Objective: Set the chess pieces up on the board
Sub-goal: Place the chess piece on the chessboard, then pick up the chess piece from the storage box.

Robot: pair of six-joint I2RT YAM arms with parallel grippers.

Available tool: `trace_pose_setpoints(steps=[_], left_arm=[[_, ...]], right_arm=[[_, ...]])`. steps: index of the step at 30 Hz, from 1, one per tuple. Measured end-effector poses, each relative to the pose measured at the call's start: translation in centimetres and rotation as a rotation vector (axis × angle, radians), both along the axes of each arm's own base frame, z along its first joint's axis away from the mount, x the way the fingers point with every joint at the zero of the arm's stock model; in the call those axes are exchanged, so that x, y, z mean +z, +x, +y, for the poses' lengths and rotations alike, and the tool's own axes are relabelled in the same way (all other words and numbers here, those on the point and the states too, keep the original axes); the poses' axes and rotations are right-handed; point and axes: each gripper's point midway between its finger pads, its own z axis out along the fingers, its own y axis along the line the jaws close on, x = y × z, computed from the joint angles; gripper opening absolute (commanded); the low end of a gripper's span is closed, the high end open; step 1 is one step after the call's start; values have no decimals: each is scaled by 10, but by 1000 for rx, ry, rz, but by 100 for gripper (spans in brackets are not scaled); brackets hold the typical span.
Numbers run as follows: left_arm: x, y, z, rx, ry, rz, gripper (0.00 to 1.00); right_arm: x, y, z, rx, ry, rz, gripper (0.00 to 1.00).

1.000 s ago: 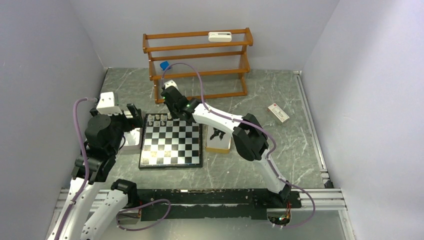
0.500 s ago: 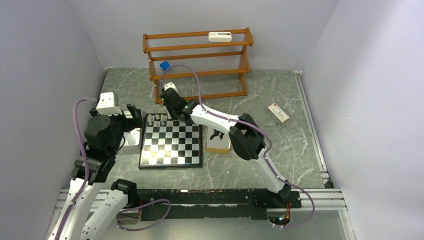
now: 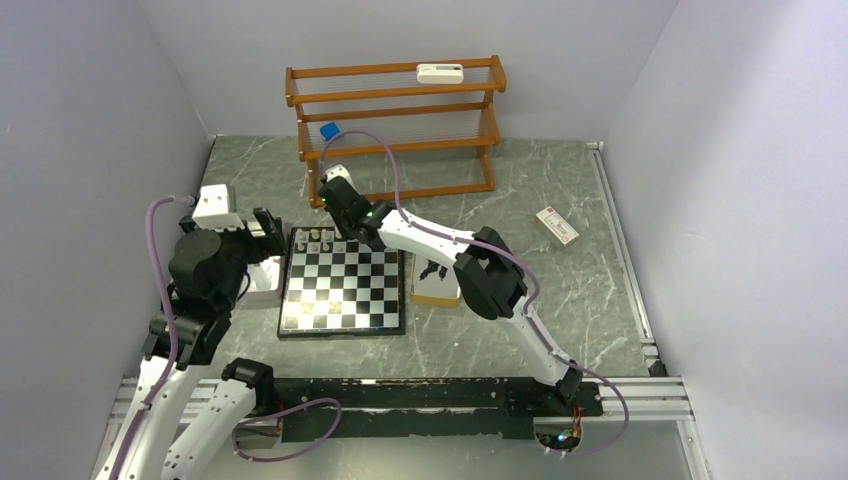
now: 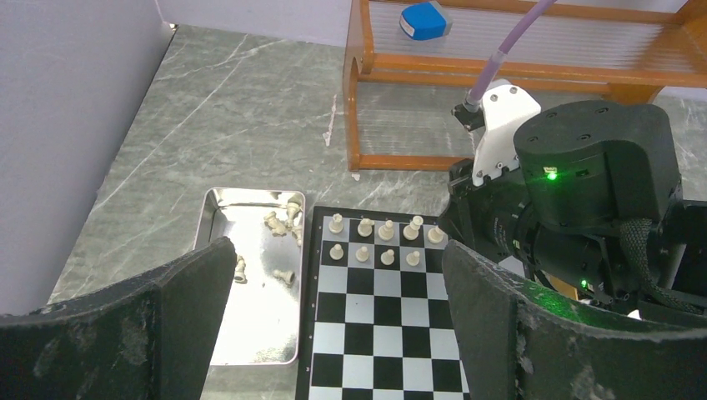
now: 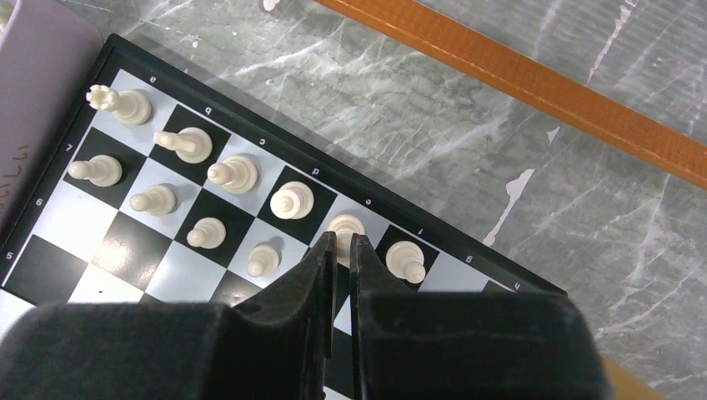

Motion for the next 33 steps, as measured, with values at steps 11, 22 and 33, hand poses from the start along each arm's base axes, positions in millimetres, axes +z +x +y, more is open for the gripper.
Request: trace_pose_setpoints(steps=[11, 22, 33], left_arm=[[0, 0, 0, 0, 0, 0, 98], [0, 0, 0, 0, 0, -1, 98], [-19, 12, -4, -4, 15, 64, 100]], right_arm=[[0, -1, -2, -1, -12, 9, 23], [4, 0, 0, -7, -6, 6, 34], [38, 5, 8, -11, 43, -23, 65]])
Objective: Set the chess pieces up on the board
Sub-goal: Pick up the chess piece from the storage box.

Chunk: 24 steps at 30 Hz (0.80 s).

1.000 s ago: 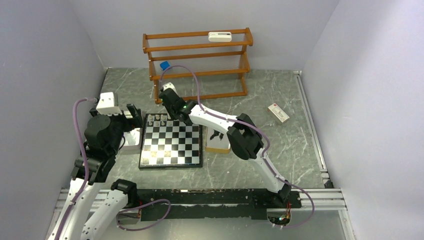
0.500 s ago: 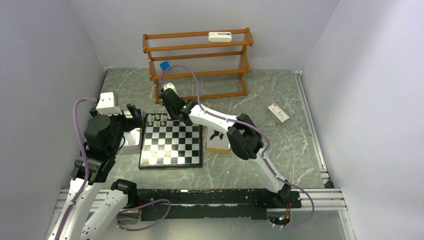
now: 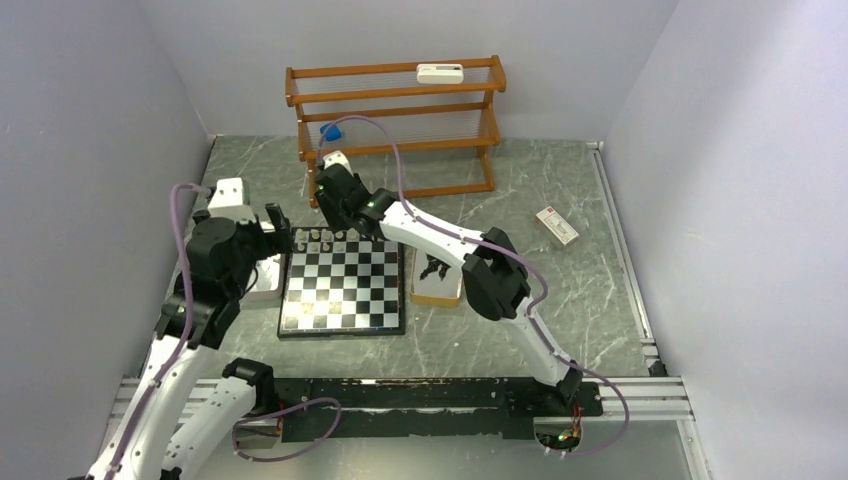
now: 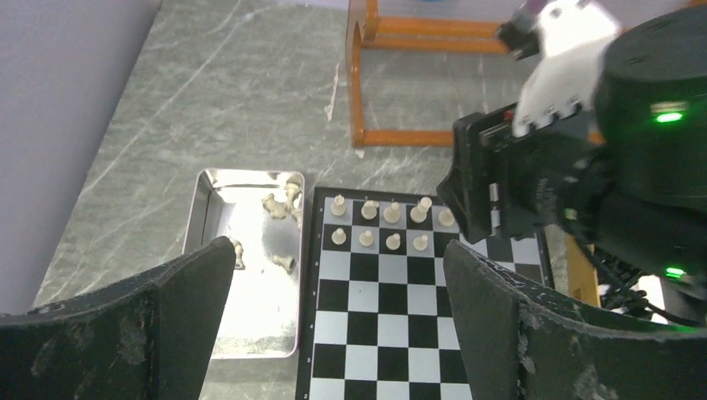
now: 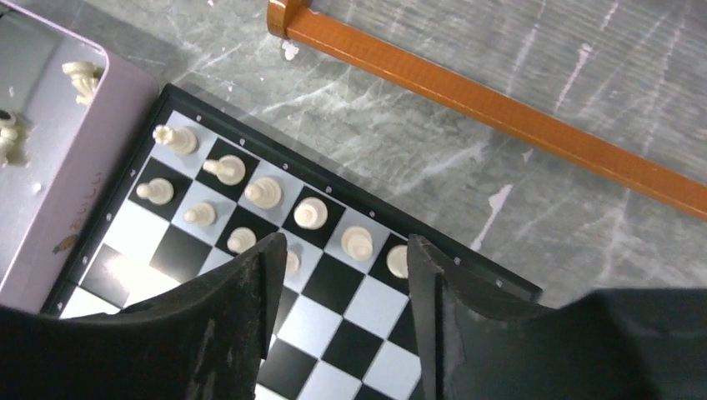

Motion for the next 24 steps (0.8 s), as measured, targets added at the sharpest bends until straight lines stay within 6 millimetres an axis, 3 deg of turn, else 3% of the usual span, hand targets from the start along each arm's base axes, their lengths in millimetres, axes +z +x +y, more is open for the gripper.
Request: trace_pose_setpoints(steps=[4, 10, 13, 14, 19, 22, 24], left_arm=[[-21, 10, -2, 18, 4, 79, 100], [-58, 20, 0, 67, 23, 225, 100], [-64, 19, 1, 79, 15, 252, 100], [-65, 19, 1, 84, 10, 259, 94], [-68, 26, 8, 132, -12, 297, 89], [-77, 33, 26, 204, -20, 338, 82], [-86, 36, 42, 260, -26, 373, 82]], right_arm=[[21, -10, -13, -8, 19, 0, 79], [71, -39, -53, -24, 86, -32, 98], [93, -52, -69, -36, 139, -50, 100], [96, -56, -74, -39, 151, -52, 100], [89, -79, -98, -46, 181, -22, 100], [79, -98, -110, -24, 199, 13, 100], [77, -109, -115, -4, 218, 34, 100]])
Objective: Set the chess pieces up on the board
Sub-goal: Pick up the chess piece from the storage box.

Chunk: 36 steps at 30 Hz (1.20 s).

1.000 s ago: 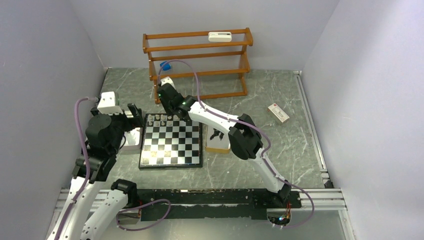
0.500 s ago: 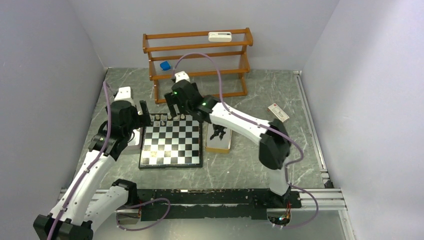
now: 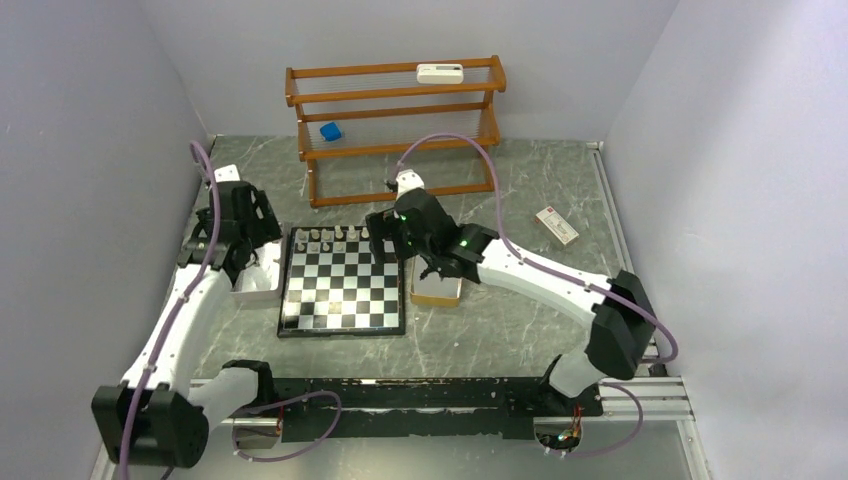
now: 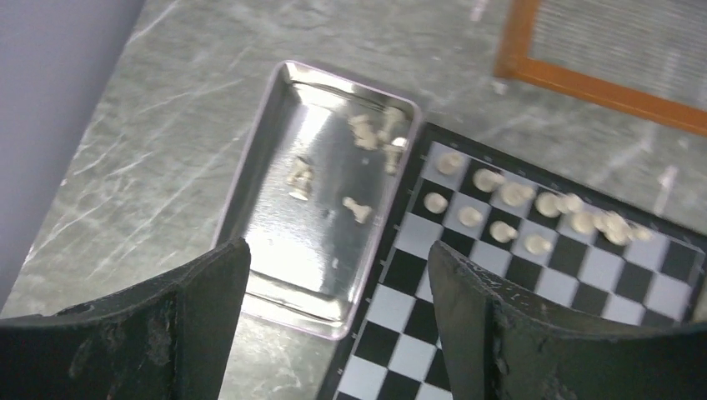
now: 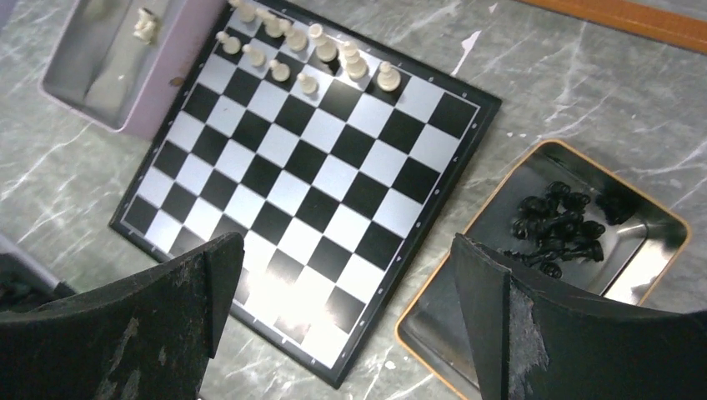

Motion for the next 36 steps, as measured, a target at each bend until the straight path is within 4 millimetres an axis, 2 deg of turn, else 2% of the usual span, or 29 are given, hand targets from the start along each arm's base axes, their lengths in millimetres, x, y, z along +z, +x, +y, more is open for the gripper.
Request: trace_pose_setpoints(steps=[2, 8, 10, 13, 16, 20, 27, 31, 36], left_arm=[[-9, 4, 17, 58, 1, 44, 79], [-33, 12, 42, 131, -35, 125, 62], [-39, 13, 48, 145, -46, 140, 59], [-49, 17, 55, 159, -46, 165, 48], [-66, 23, 55, 155, -50, 206, 42], [-90, 28, 58, 155, -66, 267, 40], [-128, 24, 60, 156, -82, 390, 37], [-144, 24, 58, 137, -97, 440, 37], [-152, 26, 55, 115, -112, 467, 36]], right_arm=[[3, -9, -3, 23, 26, 8, 100], [27, -26, -5, 81, 108, -6, 100], [33, -30, -7, 93, 131, -13, 100], [38, -36, -11, 107, 152, -20, 100], [39, -39, -11, 118, 161, -19, 100], [41, -40, -11, 123, 165, -22, 100], [46, -41, -9, 131, 183, -30, 100], [46, -41, -9, 133, 185, -30, 100], [46, -41, -9, 133, 184, -31, 100]])
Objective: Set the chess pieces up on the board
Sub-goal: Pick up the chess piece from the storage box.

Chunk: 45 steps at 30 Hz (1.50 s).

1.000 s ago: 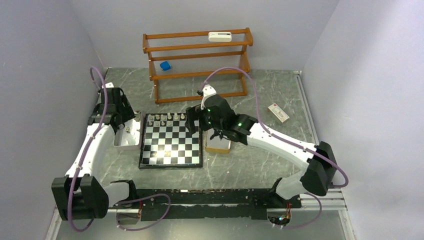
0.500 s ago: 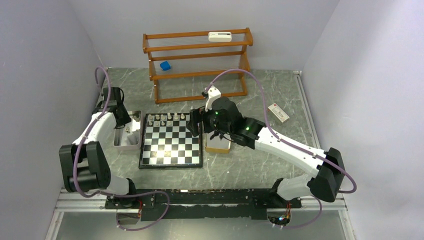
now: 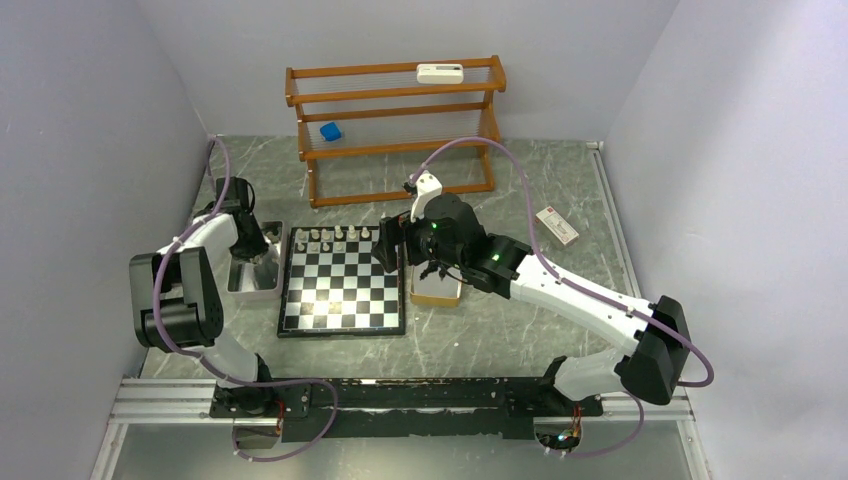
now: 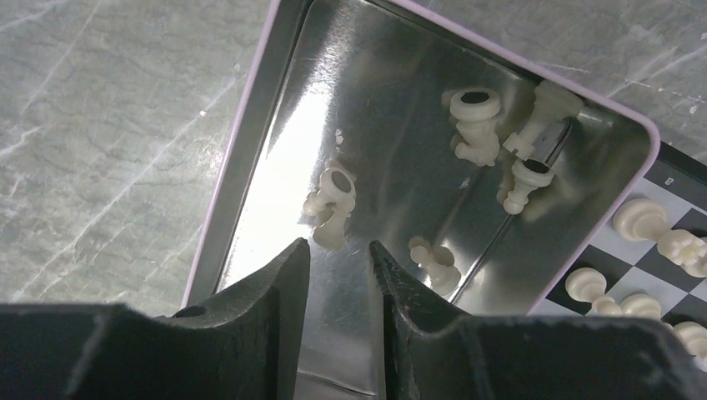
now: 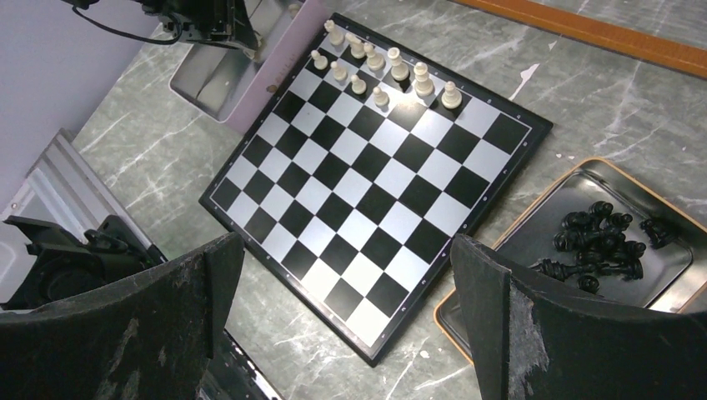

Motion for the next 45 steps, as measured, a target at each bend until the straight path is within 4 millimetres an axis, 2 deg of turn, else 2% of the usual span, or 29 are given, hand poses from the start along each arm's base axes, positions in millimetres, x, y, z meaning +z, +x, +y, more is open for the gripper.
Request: trace_pose_setpoints(steps=[9, 14, 28, 45], left_arm=[[-9, 0, 3, -10, -12, 30, 38], [-12, 2, 5, -11, -19, 42, 36], [-17, 0, -1, -28, -51, 60, 33], [-18, 0, -5, -38, -76, 62, 18]], right_arm=[[1, 0, 0, -1, 1, -2, 100], [7, -1, -2, -1, 14, -12, 100], [9, -1, -2, 0, 18, -17, 100], [5, -1, -3, -4, 13, -16, 100]])
